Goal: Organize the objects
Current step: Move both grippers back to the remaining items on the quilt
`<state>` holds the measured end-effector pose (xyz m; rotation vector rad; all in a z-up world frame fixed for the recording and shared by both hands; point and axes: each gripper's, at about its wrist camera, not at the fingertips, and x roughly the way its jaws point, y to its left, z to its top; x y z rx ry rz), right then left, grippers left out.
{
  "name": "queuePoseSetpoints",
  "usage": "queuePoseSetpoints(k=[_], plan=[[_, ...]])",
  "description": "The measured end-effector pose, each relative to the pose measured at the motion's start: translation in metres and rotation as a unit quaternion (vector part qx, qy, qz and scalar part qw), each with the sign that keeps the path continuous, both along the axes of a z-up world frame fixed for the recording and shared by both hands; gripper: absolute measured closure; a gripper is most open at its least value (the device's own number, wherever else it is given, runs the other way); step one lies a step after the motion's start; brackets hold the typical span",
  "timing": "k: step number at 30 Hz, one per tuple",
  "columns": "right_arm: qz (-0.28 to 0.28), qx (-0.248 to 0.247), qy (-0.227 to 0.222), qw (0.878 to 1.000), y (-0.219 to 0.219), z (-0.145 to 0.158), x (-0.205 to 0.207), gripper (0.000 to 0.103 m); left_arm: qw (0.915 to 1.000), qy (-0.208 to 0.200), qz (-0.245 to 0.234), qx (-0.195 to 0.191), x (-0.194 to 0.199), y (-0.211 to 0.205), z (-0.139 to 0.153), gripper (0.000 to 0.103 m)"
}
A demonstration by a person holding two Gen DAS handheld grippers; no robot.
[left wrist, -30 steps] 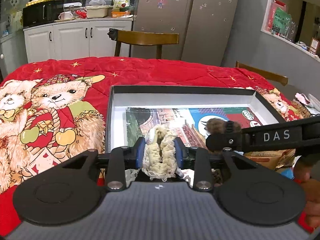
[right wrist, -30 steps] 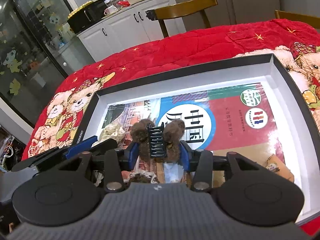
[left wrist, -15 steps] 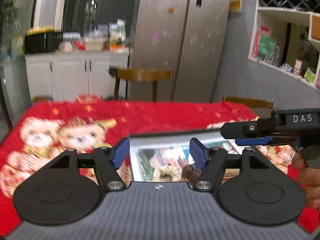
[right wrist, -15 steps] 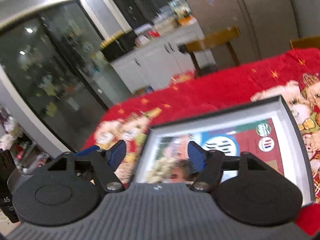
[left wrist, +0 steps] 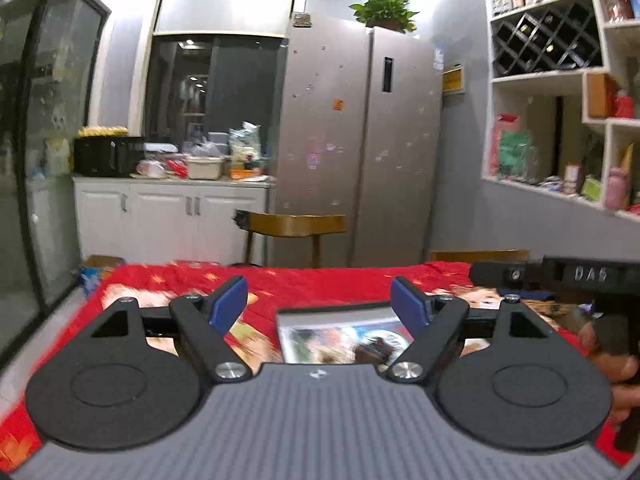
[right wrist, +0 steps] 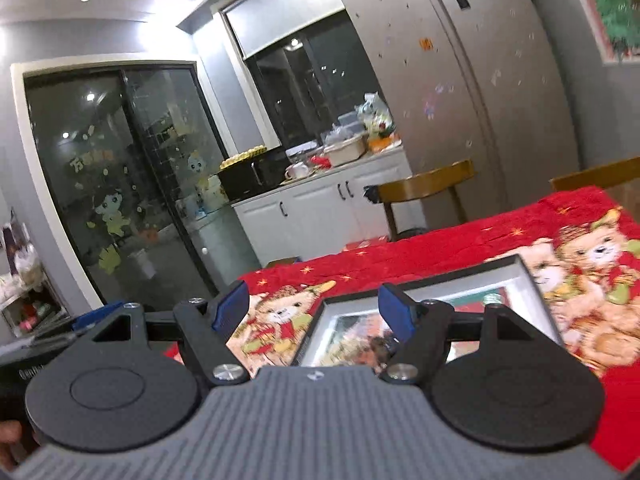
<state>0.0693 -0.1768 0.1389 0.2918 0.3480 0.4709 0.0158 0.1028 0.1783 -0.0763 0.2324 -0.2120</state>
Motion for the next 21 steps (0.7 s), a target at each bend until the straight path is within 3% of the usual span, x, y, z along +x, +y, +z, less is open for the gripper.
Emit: queuePoseSetpoints(k=[6, 11, 16, 21], plan=[[-0.021, 0.033, -0.010, 0.999, -0.008, -0.050, -0.023, 0.022, 0.9997, 0.019, -0.007, -0.014, 0.006, -0.005, -0.051, 0.021], [-0.024, 0.039, 0.017, 0.999, 0.002, -0.080, -0.013, 0.023, 0.9975, 0.064, 0.018, 0.022, 0.025, -0.008, -0.086, 0.021], [-0.034, 0.008, 0.058, 0.998, 0.009, -0.103, 0.001, 0.022, 0.9959, 0.090, -0.006, 0.010, 0.023, -0.010, -0.111, 0.021], [-0.007, -0.036, 0.117, 0.992, 0.017, -0.124, 0.015, 0.024, 0.9965, 0.067, 0.012, 0.049, 0.021, -0.018, -0.117, 0.021]])
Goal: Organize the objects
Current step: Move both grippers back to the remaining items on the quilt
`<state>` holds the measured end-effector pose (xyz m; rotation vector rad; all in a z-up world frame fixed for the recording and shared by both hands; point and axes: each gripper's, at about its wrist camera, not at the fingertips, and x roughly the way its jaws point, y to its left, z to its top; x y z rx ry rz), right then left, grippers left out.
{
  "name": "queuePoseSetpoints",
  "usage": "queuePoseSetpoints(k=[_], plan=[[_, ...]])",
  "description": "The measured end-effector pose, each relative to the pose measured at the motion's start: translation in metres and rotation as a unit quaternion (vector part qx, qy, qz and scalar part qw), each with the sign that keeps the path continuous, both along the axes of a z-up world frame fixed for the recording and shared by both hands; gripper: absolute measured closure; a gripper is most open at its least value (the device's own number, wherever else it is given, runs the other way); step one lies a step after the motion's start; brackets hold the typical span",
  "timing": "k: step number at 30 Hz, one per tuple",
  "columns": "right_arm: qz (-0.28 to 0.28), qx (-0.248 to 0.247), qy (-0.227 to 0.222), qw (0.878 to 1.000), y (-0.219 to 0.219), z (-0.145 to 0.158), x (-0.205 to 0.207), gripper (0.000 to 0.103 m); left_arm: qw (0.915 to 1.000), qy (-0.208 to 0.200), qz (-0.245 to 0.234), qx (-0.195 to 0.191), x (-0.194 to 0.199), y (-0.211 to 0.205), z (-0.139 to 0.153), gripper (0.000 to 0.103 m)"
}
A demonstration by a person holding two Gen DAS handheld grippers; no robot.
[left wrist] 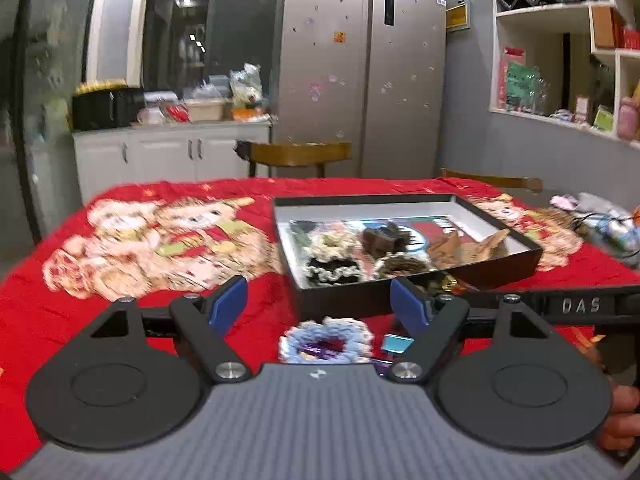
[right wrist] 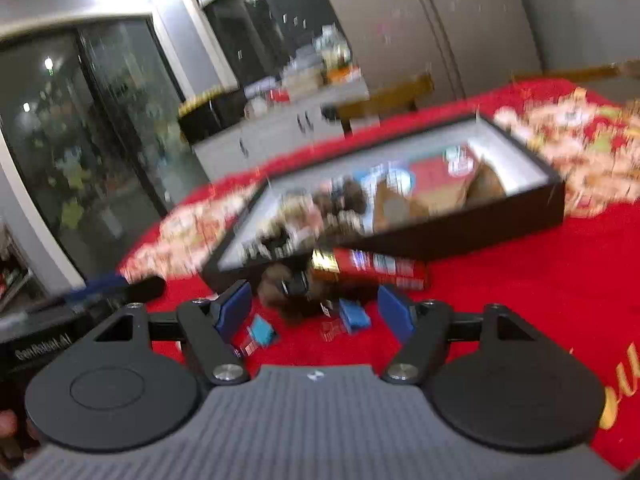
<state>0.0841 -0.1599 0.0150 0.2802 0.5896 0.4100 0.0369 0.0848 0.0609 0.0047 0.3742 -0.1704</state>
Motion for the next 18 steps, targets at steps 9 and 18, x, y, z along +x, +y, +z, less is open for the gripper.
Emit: queuePoseSetpoints(k=[9, 18], plan=[[0.006, -0.044, 0.011, 0.999, 0.006, -0.016, 0.005, 0.028, 0.9970, 0.077, 0.011, 0.003, 0.030, 0.005, -0.033, 0.024], [0.014, -0.047, 0.011, 0.999, 0.010, -0.016, 0.007, 0.034, 0.9936, 0.106, 0.001, -0.039, 0.042, 0.015, -0.043, 0.049]])
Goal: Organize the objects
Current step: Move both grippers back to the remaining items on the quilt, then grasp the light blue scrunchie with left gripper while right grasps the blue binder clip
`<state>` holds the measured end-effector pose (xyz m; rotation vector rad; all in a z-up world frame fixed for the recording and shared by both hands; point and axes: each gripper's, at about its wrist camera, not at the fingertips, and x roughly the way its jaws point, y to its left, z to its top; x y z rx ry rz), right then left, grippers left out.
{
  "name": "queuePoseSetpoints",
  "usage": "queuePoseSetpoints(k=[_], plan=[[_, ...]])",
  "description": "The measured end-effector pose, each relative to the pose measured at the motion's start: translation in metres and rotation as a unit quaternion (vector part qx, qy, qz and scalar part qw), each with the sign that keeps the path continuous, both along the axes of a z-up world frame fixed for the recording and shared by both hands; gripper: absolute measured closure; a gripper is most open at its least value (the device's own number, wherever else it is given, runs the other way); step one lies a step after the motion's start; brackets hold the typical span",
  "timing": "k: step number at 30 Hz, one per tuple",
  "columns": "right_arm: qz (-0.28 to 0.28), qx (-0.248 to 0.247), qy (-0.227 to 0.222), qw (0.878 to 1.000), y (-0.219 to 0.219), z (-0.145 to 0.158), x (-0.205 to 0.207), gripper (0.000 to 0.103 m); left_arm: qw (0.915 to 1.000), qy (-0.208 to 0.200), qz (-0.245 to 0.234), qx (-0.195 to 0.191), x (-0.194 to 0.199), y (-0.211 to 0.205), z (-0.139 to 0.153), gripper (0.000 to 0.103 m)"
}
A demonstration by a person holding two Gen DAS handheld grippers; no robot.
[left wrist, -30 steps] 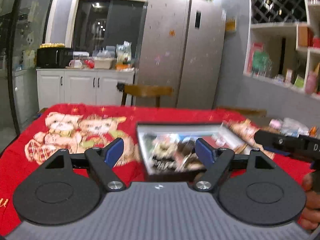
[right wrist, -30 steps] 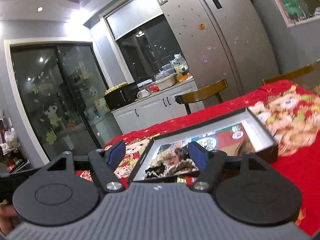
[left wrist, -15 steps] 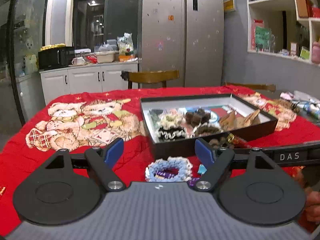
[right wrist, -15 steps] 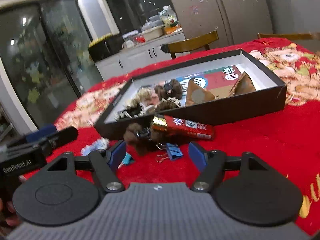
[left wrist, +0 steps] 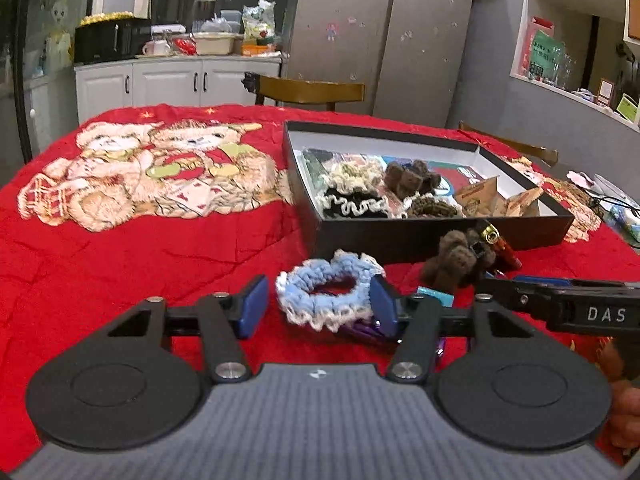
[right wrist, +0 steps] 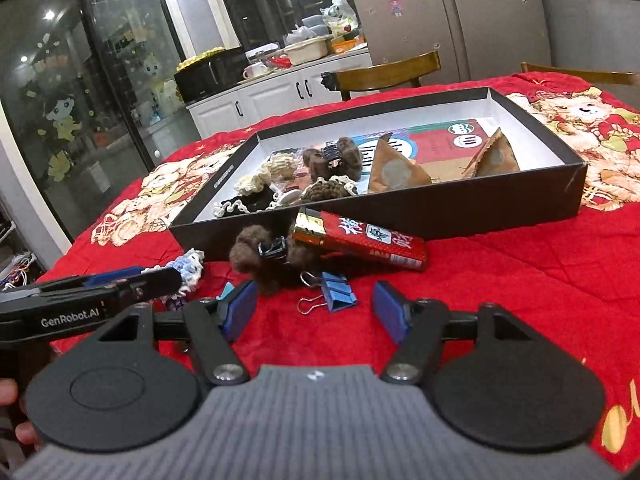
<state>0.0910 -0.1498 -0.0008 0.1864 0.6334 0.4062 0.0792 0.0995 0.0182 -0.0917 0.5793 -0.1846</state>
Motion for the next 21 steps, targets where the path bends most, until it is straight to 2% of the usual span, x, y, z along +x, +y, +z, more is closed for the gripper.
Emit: queuePoseSetpoints(k=[4, 7, 9, 11, 12, 21], plan=[[0.004, -0.019, -0.003, 1.000, 0.007, 0.000, 0.001, 0.044, 0.9999, 0.013, -0.004, -0.006, 0.004, 0.000, -0.002, 0.054], [-0.002, -0.050, -0.006, 0.999, 0.015, 0.001, 0.001, 0.059, 0.9998, 0.014, -0.003, -0.011, 0.004, 0.001, -0.003, 0.058], [-0.010, -0.062, -0.007, 0.998, 0.017, 0.001, 0.001, 0.075, 0.9999, 0.011, 0.001, -0.010, 0.003, 0.001, -0.002, 0.067], [-0.012, -0.054, -0.005, 0.998, 0.014, 0.001, 0.001, 0.077, 0.9999, 0.008, 0.004, -0.005, 0.002, 0.000, -0.001, 0.073], [-0.014, -0.050, -0.003, 0.999, 0.012, 0.001, 0.002, 0.084, 1.0000, 0.007, 0.003, -0.003, 0.002, -0.001, -0.001, 0.074], [-0.017, -0.049, -0.004, 0.999, 0.011, 0.001, 0.002, 0.086, 1.0000, 0.000, 0.005, 0.004, -0.002, -0.002, 0.000, 0.075]])
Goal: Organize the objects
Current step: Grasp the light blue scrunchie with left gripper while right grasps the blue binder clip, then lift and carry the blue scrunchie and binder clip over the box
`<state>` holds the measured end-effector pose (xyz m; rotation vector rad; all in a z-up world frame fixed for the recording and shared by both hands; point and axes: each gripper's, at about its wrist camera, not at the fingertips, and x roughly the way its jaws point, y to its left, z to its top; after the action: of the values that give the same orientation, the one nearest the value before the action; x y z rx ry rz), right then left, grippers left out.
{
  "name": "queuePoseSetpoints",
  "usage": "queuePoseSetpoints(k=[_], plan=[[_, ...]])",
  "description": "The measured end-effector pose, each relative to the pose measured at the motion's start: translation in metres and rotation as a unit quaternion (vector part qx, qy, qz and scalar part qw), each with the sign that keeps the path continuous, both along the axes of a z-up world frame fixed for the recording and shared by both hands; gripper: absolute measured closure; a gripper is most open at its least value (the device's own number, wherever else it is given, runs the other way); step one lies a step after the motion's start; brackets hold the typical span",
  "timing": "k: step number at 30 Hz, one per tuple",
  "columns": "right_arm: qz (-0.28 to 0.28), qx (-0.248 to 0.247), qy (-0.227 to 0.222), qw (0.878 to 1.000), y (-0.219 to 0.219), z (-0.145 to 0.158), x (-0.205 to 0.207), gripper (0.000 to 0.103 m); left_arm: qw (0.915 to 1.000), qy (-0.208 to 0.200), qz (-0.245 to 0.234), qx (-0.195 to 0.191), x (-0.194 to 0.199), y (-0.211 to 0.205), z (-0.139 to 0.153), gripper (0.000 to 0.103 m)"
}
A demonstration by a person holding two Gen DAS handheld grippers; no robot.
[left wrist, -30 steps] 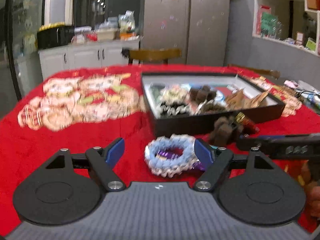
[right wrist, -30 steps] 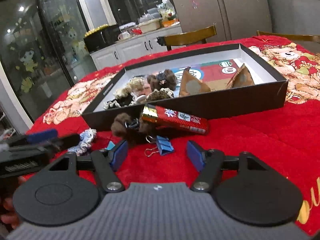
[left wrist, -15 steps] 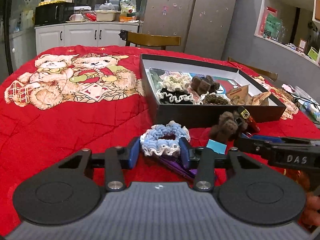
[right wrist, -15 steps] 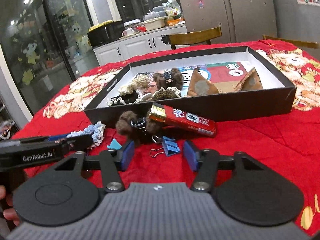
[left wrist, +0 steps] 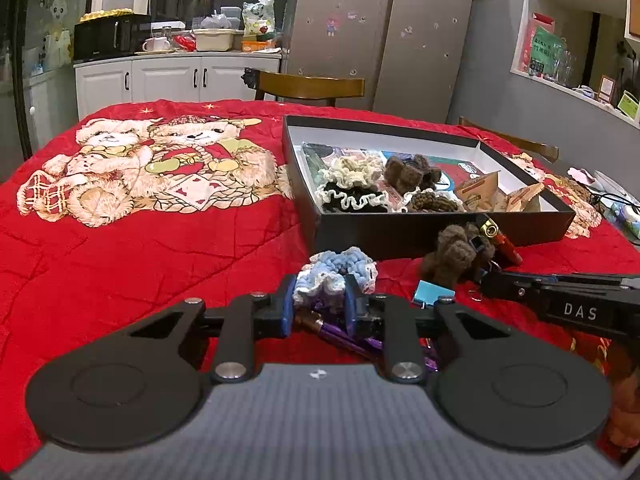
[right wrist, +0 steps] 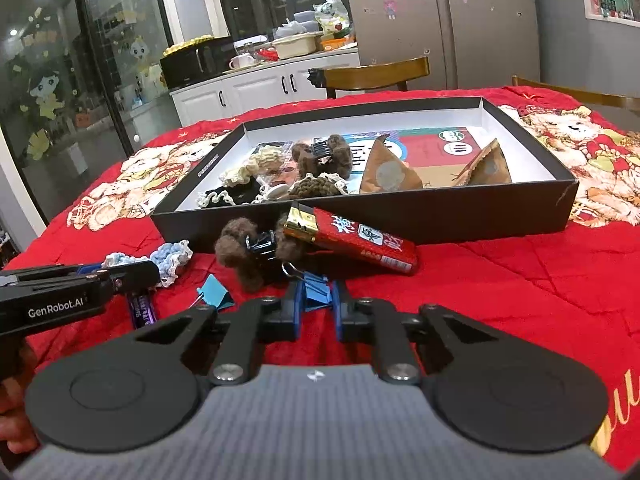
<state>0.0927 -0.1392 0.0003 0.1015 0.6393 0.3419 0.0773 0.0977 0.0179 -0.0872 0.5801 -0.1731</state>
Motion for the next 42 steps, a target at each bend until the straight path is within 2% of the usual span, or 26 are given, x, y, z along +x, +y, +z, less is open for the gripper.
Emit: queuePoseSetpoints(k=[9, 15, 21, 29, 42], plan=[[0.005, -0.001, -0.005, 1.000, -0.001, 0.002, -0.006, 0.086, 0.9999, -0.010, 0.000, 0.010, -0.004, -0.003, 0.002, 0.075], [0.023, -0.025, -0.053, 0.998, 0.007, 0.009, -0.021, 0.086, 0.9993, -0.032, -0.005, 0.021, -0.012, -0.009, 0.006, 0.075], [0.025, -0.011, -0.062, 0.998, 0.005, 0.012, -0.025, 0.086, 0.9981, -0.052, -0.010, 0.031, -0.019, -0.013, 0.010, 0.075], [0.026, 0.018, -0.061, 0.998, -0.001, 0.011, -0.023, 0.086, 0.9982, -0.051, 0.000, 0.032, -0.017, -0.010, 0.009, 0.075], [0.045, 0.050, -0.087, 0.994, -0.002, 0.018, -0.030, 0.086, 0.9945, -0.089, -0.001, 0.056, -0.028, -0.018, 0.015, 0.074]])
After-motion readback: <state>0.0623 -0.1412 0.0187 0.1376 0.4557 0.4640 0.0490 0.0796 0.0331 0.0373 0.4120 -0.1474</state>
